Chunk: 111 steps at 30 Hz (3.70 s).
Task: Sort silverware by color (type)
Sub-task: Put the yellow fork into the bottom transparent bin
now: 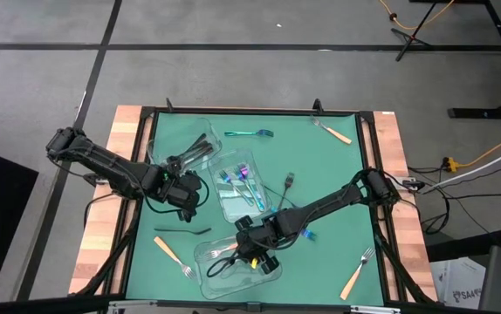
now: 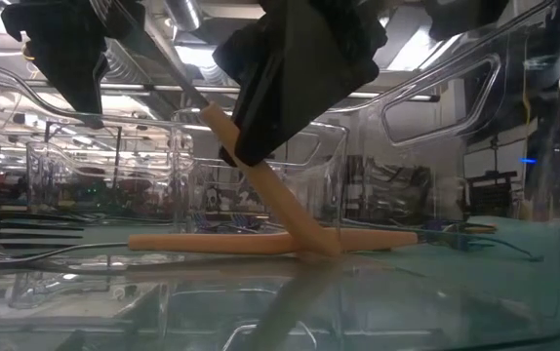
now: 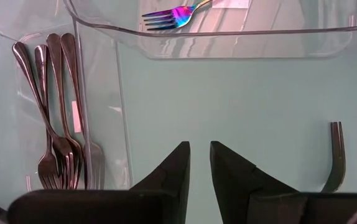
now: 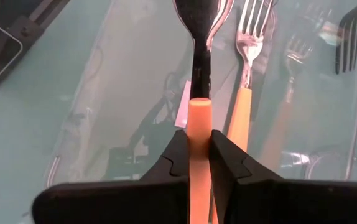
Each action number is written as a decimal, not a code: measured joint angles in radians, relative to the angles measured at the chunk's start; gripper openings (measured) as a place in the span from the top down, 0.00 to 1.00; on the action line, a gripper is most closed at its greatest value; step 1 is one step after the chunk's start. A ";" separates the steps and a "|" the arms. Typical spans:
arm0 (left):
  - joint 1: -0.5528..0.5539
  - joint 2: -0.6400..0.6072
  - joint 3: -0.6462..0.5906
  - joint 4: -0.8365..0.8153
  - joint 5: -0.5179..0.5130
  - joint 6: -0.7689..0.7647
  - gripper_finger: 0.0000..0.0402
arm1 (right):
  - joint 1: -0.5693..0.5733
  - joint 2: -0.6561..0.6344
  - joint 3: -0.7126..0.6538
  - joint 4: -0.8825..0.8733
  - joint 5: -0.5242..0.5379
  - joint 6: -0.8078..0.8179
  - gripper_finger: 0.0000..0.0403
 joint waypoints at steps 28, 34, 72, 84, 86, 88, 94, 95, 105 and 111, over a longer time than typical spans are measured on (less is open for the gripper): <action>-0.251 0.000 0.000 0.001 0.188 -0.391 0.86 | 0.000 -0.001 0.000 0.001 0.001 -0.001 0.64; -0.387 0.000 0.000 0.003 0.185 -0.750 0.86 | 0.000 -0.001 0.000 0.001 0.001 -0.001 0.64; -0.569 0.268 0.000 0.235 0.319 -1.595 0.86 | 0.000 -0.001 0.000 0.001 0.001 -0.001 0.64; -0.568 0.323 0.000 0.369 0.280 -1.596 0.86 | 0.000 -0.001 0.000 0.001 0.001 -0.001 0.64; -0.568 0.323 0.000 0.369 0.270 -1.665 0.86 | 0.000 -0.001 0.000 0.001 0.001 -0.001 0.64; -0.568 0.323 0.000 0.368 0.258 -1.736 0.86 | 0.000 -0.001 0.000 0.002 0.001 -0.001 0.64; -0.568 0.323 0.000 0.367 0.240 -1.842 0.86 | 0.000 -0.001 0.000 0.001 0.001 -0.001 0.64; -0.568 0.323 0.000 0.367 0.240 -1.849 0.86 | 0.000 -0.001 0.000 0.001 0.001 -0.001 0.64; -0.568 0.323 0.000 0.366 0.236 -1.842 0.86 | 0.002 -0.001 0.000 0.001 0.001 -0.001 0.64; -0.568 0.323 0.000 0.366 0.236 -1.734 0.86 | 0.002 -0.001 0.000 0.002 0.001 -0.001 0.64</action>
